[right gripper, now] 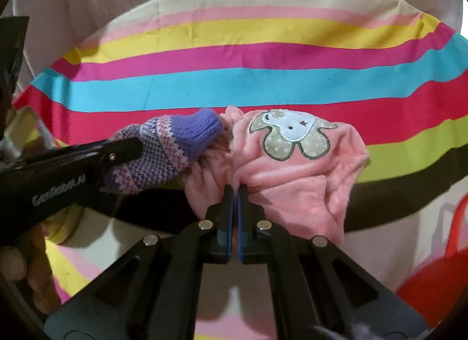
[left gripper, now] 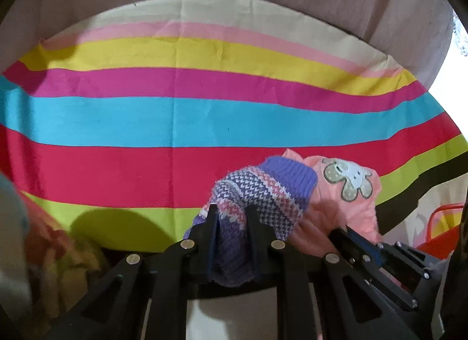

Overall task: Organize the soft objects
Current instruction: 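Carry the purple mitten and pink hat to the white box and open both tools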

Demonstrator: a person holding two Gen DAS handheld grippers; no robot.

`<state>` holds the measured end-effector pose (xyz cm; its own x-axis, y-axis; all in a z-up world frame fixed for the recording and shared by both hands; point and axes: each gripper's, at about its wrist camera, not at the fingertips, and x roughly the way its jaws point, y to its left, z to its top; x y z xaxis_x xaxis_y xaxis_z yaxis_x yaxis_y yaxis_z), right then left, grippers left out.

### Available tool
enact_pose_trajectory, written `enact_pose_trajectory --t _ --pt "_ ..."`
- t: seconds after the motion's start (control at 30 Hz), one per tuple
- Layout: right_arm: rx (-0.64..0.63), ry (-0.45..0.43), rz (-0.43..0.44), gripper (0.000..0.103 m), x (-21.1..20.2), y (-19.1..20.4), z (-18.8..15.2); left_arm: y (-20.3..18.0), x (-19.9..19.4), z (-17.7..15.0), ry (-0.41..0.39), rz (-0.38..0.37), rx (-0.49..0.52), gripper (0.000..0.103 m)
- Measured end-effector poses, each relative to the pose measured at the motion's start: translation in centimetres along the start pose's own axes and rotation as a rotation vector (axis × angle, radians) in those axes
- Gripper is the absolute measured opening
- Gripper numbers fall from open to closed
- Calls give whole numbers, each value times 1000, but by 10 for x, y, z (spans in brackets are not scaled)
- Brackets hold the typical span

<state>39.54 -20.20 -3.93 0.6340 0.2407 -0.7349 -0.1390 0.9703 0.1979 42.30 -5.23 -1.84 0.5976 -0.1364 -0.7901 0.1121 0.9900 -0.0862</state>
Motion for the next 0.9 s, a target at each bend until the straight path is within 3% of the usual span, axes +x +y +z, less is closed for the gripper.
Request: enact_pose_trajectory --t 0.37,0.9 --pt "-56 -48 40 4 -77 20 -14 -22 -56 -4 -69 -17 17 17" --pt "-98 -91 121 4 -192 15 -71 -28 -179 -95 -127 -55 5 17"
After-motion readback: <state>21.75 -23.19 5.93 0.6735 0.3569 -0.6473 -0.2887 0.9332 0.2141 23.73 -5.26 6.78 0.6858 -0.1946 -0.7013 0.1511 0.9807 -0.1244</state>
